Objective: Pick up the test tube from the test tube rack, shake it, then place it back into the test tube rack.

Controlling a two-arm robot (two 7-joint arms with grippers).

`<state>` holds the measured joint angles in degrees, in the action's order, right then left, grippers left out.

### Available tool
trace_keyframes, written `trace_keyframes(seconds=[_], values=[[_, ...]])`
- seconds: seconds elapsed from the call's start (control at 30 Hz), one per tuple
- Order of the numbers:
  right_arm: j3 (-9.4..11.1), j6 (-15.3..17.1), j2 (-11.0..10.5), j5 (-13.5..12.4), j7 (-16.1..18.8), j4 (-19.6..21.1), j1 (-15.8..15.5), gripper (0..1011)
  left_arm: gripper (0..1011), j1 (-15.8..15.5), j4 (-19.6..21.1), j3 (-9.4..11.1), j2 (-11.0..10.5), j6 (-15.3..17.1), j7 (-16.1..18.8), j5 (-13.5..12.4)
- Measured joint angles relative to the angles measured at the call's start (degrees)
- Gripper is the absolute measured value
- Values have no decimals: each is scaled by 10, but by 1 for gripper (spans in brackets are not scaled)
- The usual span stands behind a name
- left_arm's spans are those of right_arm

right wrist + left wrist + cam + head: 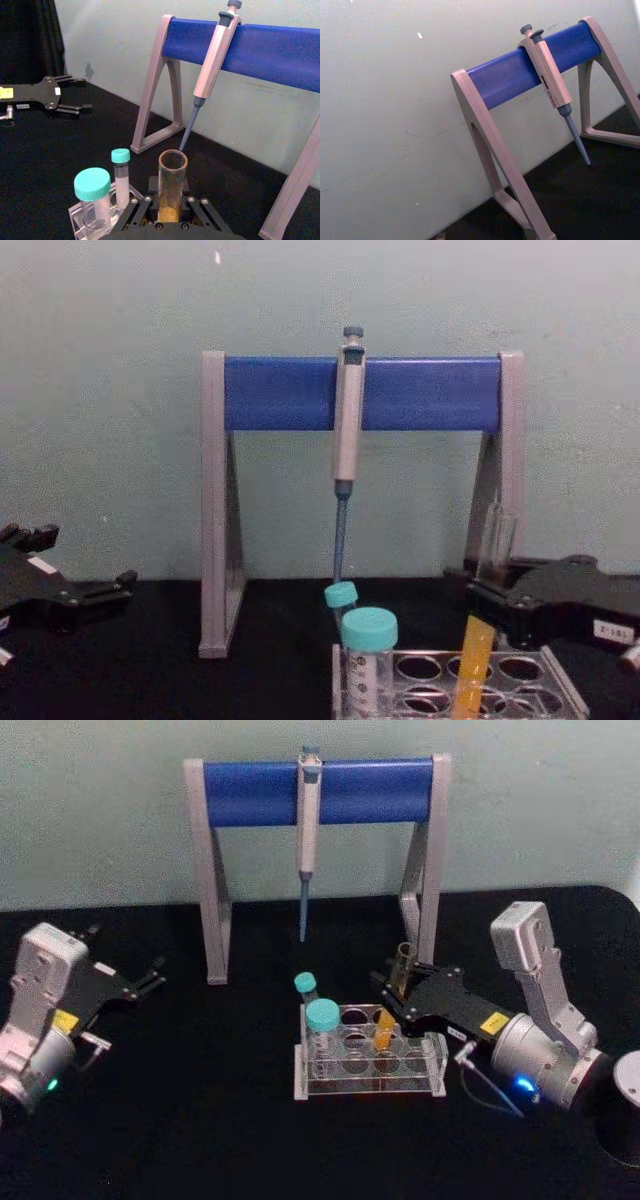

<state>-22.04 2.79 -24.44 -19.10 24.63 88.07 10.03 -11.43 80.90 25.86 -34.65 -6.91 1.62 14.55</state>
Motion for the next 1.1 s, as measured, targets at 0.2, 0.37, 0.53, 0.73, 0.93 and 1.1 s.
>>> trace_keyframes(seconds=[0.2, 0.37, 0.53, 0.73, 0.93, 1.1], values=[[0, -1, 0, 0, 1, -1, 1, 223, 1001, 0, 0, 0, 0, 0, 0, 0], [0, 0, 1, 0, 0, -1, 1, 223, 1001, 0, 0, 0, 0, 0, 0, 0], [0, 0, 1, 0, 0, -1, 1, 223, 1001, 0, 0, 0, 0, 0, 0, 0], [0, 0, 1, 0, 1, -3, 1, 223, 1001, 0, 0, 0, 0, 0, 0, 0], [1, 0, 1, -6, 6, -5, 0, 223, 1001, 0, 0, 0, 0, 0, 0, 0], [1, 0, 1, -6, 6, -4, 0, 223, 1001, 0, 0, 0, 0, 0, 0, 0]])
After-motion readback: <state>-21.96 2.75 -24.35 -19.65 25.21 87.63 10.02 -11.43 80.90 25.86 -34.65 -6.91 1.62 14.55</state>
